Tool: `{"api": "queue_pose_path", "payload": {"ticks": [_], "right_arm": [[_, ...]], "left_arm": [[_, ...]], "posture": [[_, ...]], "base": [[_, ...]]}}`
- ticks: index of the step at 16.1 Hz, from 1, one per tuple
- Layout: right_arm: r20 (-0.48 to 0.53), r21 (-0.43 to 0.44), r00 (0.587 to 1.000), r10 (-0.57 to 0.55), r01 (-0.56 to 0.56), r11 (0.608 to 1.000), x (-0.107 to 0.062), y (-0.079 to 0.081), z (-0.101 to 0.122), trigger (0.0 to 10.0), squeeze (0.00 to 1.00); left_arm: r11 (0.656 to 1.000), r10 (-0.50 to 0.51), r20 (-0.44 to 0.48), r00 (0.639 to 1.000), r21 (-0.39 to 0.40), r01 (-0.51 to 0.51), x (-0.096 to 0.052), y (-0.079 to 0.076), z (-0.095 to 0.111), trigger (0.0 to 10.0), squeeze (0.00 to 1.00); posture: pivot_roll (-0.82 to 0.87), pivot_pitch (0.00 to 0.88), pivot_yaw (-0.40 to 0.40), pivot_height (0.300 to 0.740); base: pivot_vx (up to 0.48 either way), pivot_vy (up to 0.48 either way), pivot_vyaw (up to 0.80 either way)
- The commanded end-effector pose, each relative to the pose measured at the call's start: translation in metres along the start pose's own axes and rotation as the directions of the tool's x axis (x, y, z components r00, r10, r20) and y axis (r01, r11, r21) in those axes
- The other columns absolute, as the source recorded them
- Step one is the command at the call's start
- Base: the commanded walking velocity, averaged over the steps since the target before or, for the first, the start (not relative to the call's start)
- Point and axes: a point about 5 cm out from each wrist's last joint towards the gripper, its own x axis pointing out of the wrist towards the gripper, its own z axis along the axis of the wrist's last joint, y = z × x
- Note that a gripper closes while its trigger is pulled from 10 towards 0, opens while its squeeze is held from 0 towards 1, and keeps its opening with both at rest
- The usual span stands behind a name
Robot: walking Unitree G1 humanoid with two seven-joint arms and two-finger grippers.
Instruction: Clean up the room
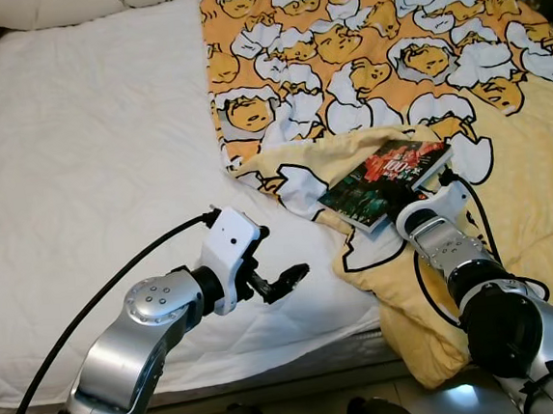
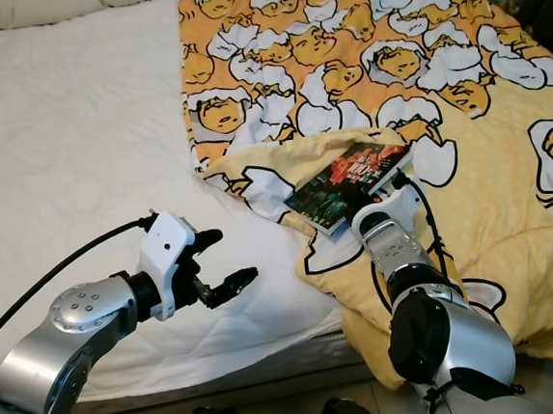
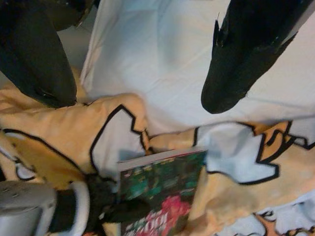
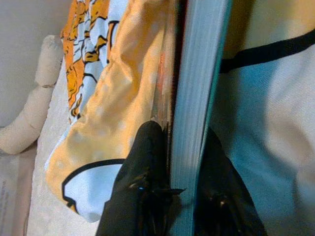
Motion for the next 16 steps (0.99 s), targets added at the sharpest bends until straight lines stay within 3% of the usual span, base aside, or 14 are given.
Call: {"api": "queue_pose_path", "payload": {"ticks": [1,2,5,8,10,11,14,16], "right_arm": [[0.016,0.009,1.000,0.008,-0.008,1.000,-0.001,-0.002,0.003,0.0,0.00],[0.025,0.008,0.997,0.070,-0.070,0.997,-0.001,0.003,0.007,0.0,0.00],[0.003,-0.052,0.970,0.242,-0.241,0.969,-0.003,0.012,0.015,0.0,0.00],[-0.095,-0.164,0.906,0.413,-0.424,0.891,-0.011,0.015,0.021,0.0,0.00],[-0.244,-0.202,0.770,0.589,-0.635,0.746,-0.026,0.023,0.023,0.0,0.00],[-0.308,-0.192,0.691,0.654,-0.718,0.668,-0.036,0.028,0.024,0.0,0.00],[-0.423,-0.094,0.464,0.778,-0.876,0.472,-0.063,0.048,0.027,0.0,0.00],[-0.474,-0.017,0.325,0.818,-0.932,0.361,-0.082,0.064,0.026,0.0,0.00]], "left_arm": [[1.000,0.021,-0.007,1.000,0.011,-0.021,0.001,0.003,-0.001,10.0,1.00],[0.999,0.048,0.016,0.999,-0.021,-0.048,0.003,0.007,0.000,10.0,1.00],[0.989,0.115,0.055,0.992,-0.095,-0.109,0.006,0.017,0.002,10.0,1.00],[0.968,0.192,0.117,0.974,-0.187,-0.169,0.007,0.034,0.010,10.0,1.00],[0.946,0.218,0.202,0.955,-0.286,-0.155,0.006,0.049,0.020,10.0,1.00],[0.925,0.174,0.268,0.948,-0.374,-0.064,0.004,0.053,0.027,10.0,1.00],[0.845,-0.015,0.371,0.929,-0.492,0.210,0.003,0.046,0.034,10.0,1.00],[0.812,-0.097,0.357,0.929,-0.511,0.282,0.005,0.043,0.030,10.0,1.00]], "posture": [[0.12,0.037,0.020,0.740],[0.10,0.000,0.014,0.740],[0.07,0.000,0.010,0.740],[0.04,0.000,0.021,0.740],[0.02,0.000,0.032,0.740],[0.02,0.000,0.034,0.740],[0.02,0.000,0.036,0.740],[0.02,0.000,0.037,0.740]], "base": [[0.000,0.000,0.00],[0.000,0.000,0.00],[0.000,0.000,0.00],[0.000,0.000,0.00],[0.000,0.000,0.00],[0.000,0.000,0.00],[0.000,0.000,0.00],[0.000,0.000,0.00]]}}
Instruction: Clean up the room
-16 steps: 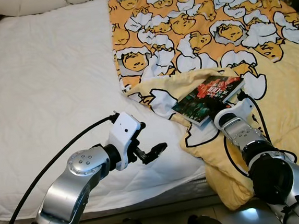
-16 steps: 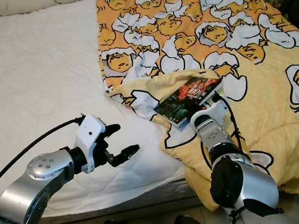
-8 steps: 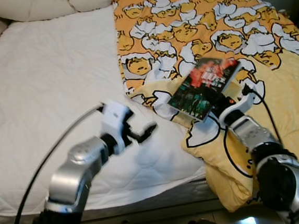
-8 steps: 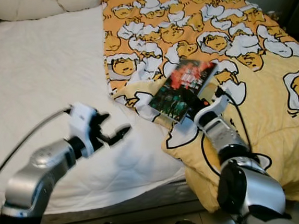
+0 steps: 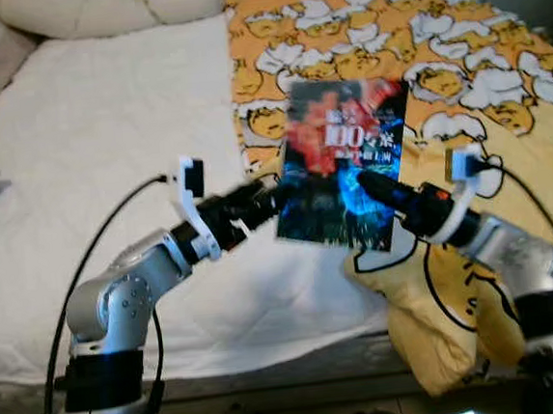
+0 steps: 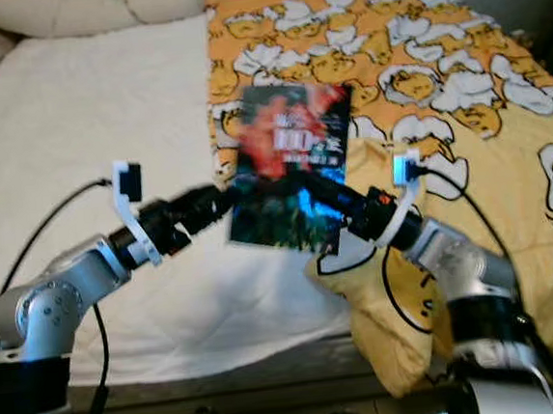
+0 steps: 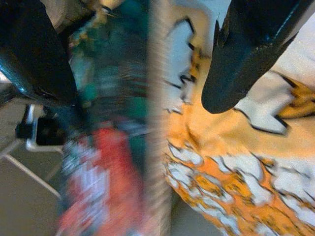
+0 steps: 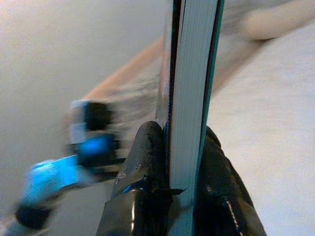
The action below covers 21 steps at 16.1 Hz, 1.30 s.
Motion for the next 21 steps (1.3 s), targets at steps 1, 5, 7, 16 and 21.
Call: {"api": "queue_pose_path", "payload": {"ticks": [1,5,7,16,21], "right_arm": [[0.000,-0.019,0.995,0.101,-0.101,0.995,0.007,0.014,0.008,0.0,0.00],[-0.037,-0.010,0.988,0.147,-0.147,0.989,0.010,0.029,0.008,0.0,0.00],[-0.031,-0.003,0.992,0.123,-0.123,0.992,0.010,0.028,0.006,0.0,0.00],[-0.032,-0.007,0.994,0.106,-0.107,0.994,0.011,0.028,0.005,0.0,0.00],[-0.033,-0.010,0.994,0.109,-0.109,0.994,0.014,0.027,0.006,0.0,0.00]], "left_arm": [[0.999,-0.037,-0.017,0.999,-0.009,0.037,0.001,-0.001,0.001,10.0,0.78],[0.963,-0.231,0.025,0.973,-0.136,0.232,0.000,-0.017,0.001,0.0,0.00],[0.962,-0.249,0.016,0.968,-0.112,0.249,0.002,-0.019,0.002,0.0,0.00],[0.966,-0.237,0.061,0.970,-0.094,0.242,0.002,-0.017,0.005,0.0,0.00],[0.966,-0.230,0.062,0.971,-0.105,0.235,0.004,-0.017,0.003,0.0,0.00]], "posture": [[0.02,0.000,0.039,0.740],[0.02,0.000,0.039,0.740],[0.02,0.000,0.037,0.740],[0.02,0.000,0.034,0.740],[0.02,0.000,0.033,0.740]], "base": [[0.000,0.000,0.00],[0.000,0.000,0.00],[0.000,0.000,0.00],[0.000,0.000,0.00],[0.000,0.000,0.00]]}}
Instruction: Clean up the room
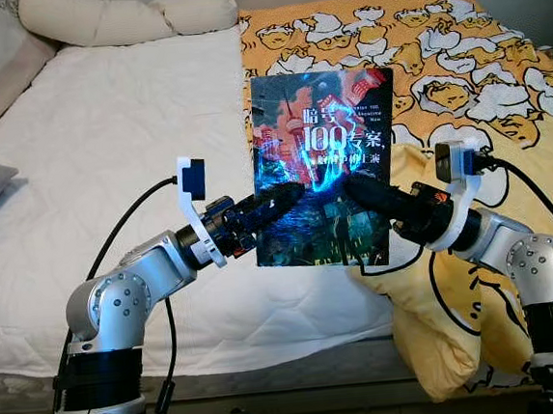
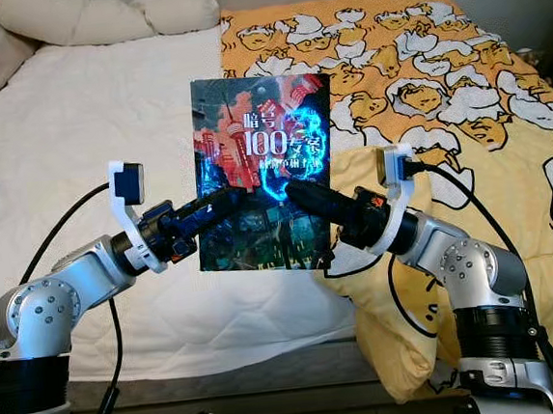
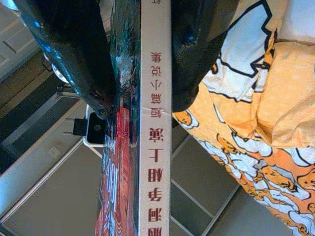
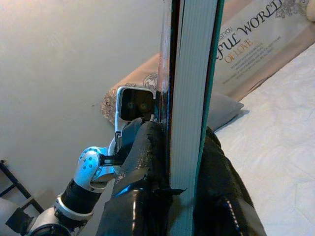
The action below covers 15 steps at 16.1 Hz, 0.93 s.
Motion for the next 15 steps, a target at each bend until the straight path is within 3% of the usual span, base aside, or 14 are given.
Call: {"api": "queue_pose_path", "payload": {"ticks": [1,6,7,8,9,10,11,15], "right_arm": [[0.010,-0.042,0.999,0.032,-0.032,0.999,0.005,0.006,0.008,0.0,0.00],[0.015,-0.044,1.000,0.027,-0.027,0.999,0.005,0.005,0.009,0.0,0.00],[0.015,-0.045,1.000,0.023,-0.022,0.999,0.005,0.004,0.009,2.6,0.00],[0.014,-0.046,1.000,0.017,-0.016,0.999,0.005,0.004,0.009,4.5,0.00],[0.002,-0.035,1.000,-0.001,0.001,0.999,0.005,0.002,0.008,10.0,0.00],[-0.016,-0.030,0.999,-0.033,0.033,0.999,0.006,-0.002,0.006,10.0,0.84],[0.009,0.011,0.998,-0.065,0.065,0.998,0.006,-0.006,0.006,10.0,1.00],[0.109,0.116,0.965,-0.239,0.227,0.967,-0.003,-0.023,0.009,10.0,1.00]], "left_arm": [[1.000,0.000,0.004,1.000,0.005,0.000,0.001,0.000,0.002,0.0,0.00],[1.000,-0.008,0.005,1.000,-0.007,0.008,0.002,-0.001,0.000,0.0,0.00],[1.000,-0.010,0.006,1.000,-0.008,0.010,0.003,-0.001,0.000,0.0,0.00],[1.000,-0.013,0.009,1.000,-0.008,0.013,0.003,-0.001,0.001,0.0,0.00],[1.000,-0.014,0.014,1.000,-0.007,0.014,0.003,-0.001,0.002,0.0,0.00],[1.000,-0.012,0.016,1.000,-0.005,0.012,0.003,-0.001,0.003,0.0,0.00],[1.000,0.001,0.027,1.000,0.006,-0.002,0.003,0.000,0.004,0.0,0.00],[0.994,0.075,0.065,0.995,0.069,-0.080,0.000,0.003,0.012,0.0,0.00]], "posture": [[0.02,0.000,0.033,0.740],[0.02,0.000,0.032,0.740],[0.02,0.000,0.032,0.740],[0.02,0.000,0.032,0.740],[0.02,0.000,0.032,0.740],[0.02,0.000,0.032,0.740],[0.03,0.000,0.030,0.740],[0.03,0.000,0.028,0.740]], "base": [[0.000,0.000,0.00],[0.000,0.000,0.00],[0.000,0.000,0.00],[0.000,0.000,0.00],[0.000,0.000,0.00],[0.000,0.000,0.00],[0.000,0.000,0.00],[0.000,0.000,0.00]]}}
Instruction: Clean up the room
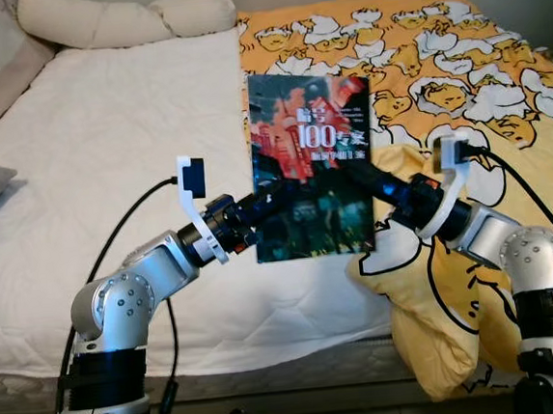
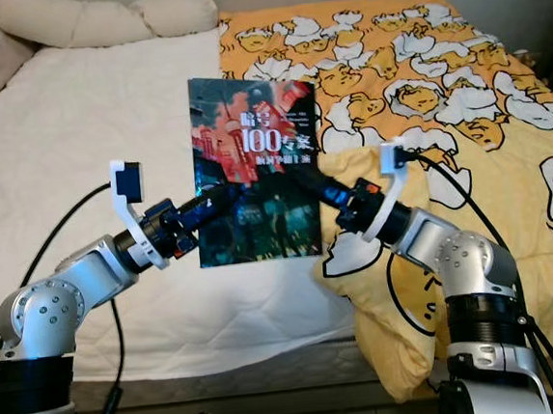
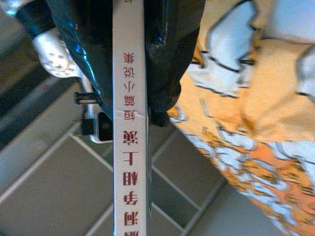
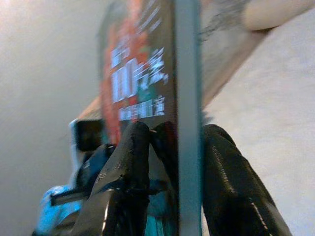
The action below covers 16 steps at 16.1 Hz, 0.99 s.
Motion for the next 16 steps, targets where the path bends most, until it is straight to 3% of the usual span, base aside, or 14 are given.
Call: {"api": "queue_pose_path", "payload": {"ticks": [1,3,4,5,6,7,8,10,13,14,15,16], "right_arm": [[0.052,0.006,0.998,-0.046,0.045,0.999,-0.004,-0.004,0.007,10.0,1.00],[0.111,0.051,0.991,-0.073,0.067,0.996,-0.013,-0.008,0.012,10.0,1.00],[0.143,-0.022,0.977,-0.158,0.163,0.986,-0.020,-0.012,0.015,10.0,1.00],[0.203,-0.105,0.941,-0.272,0.297,0.949,-0.028,-0.018,0.019,10.0,1.00],[0.228,-0.123,0.925,-0.305,0.338,0.933,-0.031,-0.019,0.021,10.0,0.83],[0.259,-0.179,0.895,-0.364,0.414,0.892,-0.033,-0.020,0.019,10.0,0.00],[0.266,-0.258,0.869,-0.417,0.481,0.838,-0.031,-0.019,0.012,10.0,0.00],[0.262,-0.342,0.848,-0.462,0.529,0.777,-0.026,-0.019,0.002,10.0,0.00],[0.262,-0.342,0.848,-0.462,0.529,0.777,-0.026,-0.019,0.002,10.0,0.00],[0.256,-0.375,0.841,-0.476,0.540,0.753,-0.024,-0.018,-0.002,10.0,0.00],[0.226,-0.435,0.779,-0.585,0.618,0.655,-0.014,-0.022,-0.026,10.0,0.00],[0.245,-0.538,0.697,-0.674,0.676,0.504,-0.002,-0.021,-0.054,10.0,0.00]], "left_arm": [[0.998,0.018,0.036,0.999,0.062,-0.020,-0.001,-0.002,0.012,0.0,0.00],[0.994,0.058,0.036,0.998,0.091,-0.061,-0.004,0.000,0.013,0.0,0.00],[0.980,0.133,0.037,0.990,0.141,-0.137,-0.006,0.005,0.014,0.0,0.00],[0.946,0.258,0.048,0.965,0.190,-0.263,-0.009,0.014,0.016,0.0,0.00],[0.926,0.309,0.058,0.949,0.208,-0.314,-0.010,0.018,0.017,0.0,0.00],[0.872,0.383,0.077,0.920,0.299,-0.388,-0.014,0.021,0.017,0.0,0.00],[0.798,0.445,0.096,0.890,0.409,-0.443,-0.015,0.022,0.014,0.0,0.00],[0.740,0.492,0.132,0.861,0.458,-0.493,-0.016,0.023,0.013,0.0,0.00],[0.740,0.492,0.132,0.861,0.458,-0.493,-0.016,0.023,0.013,0.0,0.00],[0.718,0.510,0.152,0.846,0.465,-0.517,-0.016,0.024,0.012,0.0,0.00],[0.646,0.576,0.177,0.798,0.500,-0.577,-0.022,0.024,0.005,10.0,0.00],[0.531,0.670,0.194,0.717,0.550,-0.645,-0.033,0.027,-0.006,10.0,0.00]], "posture": [[0.02,0.000,0.026,0.740],[0.02,0.000,0.022,0.740],[0.02,0.000,0.020,0.740],[0.02,0.000,0.019,0.740],[0.02,0.000,0.019,0.740],[0.02,0.000,0.022,0.740],[0.01,0.000,0.025,0.740],[0.01,0.000,0.029,0.740],[0.01,0.000,0.029,0.740],[0.01,0.000,0.030,0.740],[0.00,0.000,0.032,0.740],[0.00,0.000,0.031,0.740]], "base": [[0.000,0.000,0.00],[0.000,0.000,0.00],[0.000,0.000,0.00],[0.000,0.000,0.00],[0.000,0.000,0.00],[0.000,0.000,0.00],[0.000,0.000,0.00],[0.000,0.000,0.00],[0.000,0.000,0.00],[0.000,0.000,0.00],[0.000,0.000,0.00],[0.000,0.000,0.00]]}}
